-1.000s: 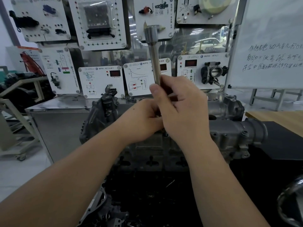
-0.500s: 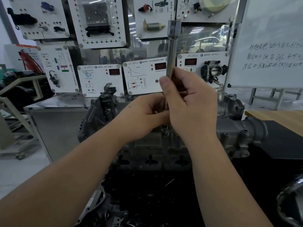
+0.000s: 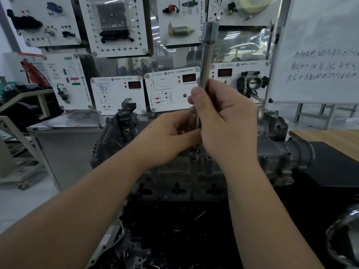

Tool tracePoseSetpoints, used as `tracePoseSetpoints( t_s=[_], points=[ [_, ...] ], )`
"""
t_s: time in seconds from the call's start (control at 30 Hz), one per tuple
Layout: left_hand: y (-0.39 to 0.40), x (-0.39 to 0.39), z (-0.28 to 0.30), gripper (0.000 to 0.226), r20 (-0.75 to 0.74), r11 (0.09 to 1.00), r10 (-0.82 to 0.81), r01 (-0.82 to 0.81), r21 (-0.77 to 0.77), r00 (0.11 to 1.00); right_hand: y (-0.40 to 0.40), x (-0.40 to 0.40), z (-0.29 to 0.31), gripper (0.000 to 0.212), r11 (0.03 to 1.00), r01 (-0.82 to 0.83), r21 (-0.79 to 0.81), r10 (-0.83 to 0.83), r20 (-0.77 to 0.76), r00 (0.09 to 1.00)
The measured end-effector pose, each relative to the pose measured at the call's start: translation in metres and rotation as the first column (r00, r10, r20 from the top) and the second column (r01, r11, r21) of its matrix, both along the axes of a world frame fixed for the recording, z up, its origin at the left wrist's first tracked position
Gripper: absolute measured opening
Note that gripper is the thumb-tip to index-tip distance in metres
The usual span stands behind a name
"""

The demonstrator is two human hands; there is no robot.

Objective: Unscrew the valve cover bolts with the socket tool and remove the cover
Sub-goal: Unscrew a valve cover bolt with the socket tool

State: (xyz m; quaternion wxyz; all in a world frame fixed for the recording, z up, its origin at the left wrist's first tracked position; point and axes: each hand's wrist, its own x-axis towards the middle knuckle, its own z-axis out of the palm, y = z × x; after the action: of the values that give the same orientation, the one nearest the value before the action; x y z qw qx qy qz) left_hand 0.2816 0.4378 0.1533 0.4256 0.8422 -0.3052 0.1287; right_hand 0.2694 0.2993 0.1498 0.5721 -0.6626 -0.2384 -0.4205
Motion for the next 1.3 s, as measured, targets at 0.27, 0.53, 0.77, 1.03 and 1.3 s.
tracePoseSetpoints(
  t_s=[0.27,0.53,0.77,1.03,1.3],
  points=[
    [0.0032,0.0029,-0.0001,0.022,0.001,0.999,0.024,-0.024,-0.022,1.0,-0.0008,-0.0004,0.0007,0.036,0.996,-0.08,-0.036,0.078,-0.059,0.995],
    [0.0018,-0.0003,0.0004,0.035,-0.005,0.999,-0.009,0.009,-0.031,1.0,-0.0002,-0.0015,0.0001,0.021,0.999,-0.026,-0.026,0.025,-0.028,0.999],
    [0.0017,0.0003,0.0001,0.034,-0.036,0.999,-0.006,0.004,-0.052,0.999,0.0005,-0.0016,0.0012,0.024,0.993,-0.101,-0.054,0.1,-0.026,0.995],
    [0.0034,-0.0006,0.0014,0.051,-0.01,0.999,-0.032,0.032,-0.031,0.999,0.0015,-0.0038,0.0021,0.04,0.998,-0.057,-0.034,0.055,-0.045,0.997],
    [-0.0006,0.0005,-0.0011,0.046,0.007,1.0,-0.001,0.002,-0.022,1.0,0.0025,-0.0021,0.0,0.009,0.999,-0.039,-0.011,0.039,0.017,0.999]
  ],
)
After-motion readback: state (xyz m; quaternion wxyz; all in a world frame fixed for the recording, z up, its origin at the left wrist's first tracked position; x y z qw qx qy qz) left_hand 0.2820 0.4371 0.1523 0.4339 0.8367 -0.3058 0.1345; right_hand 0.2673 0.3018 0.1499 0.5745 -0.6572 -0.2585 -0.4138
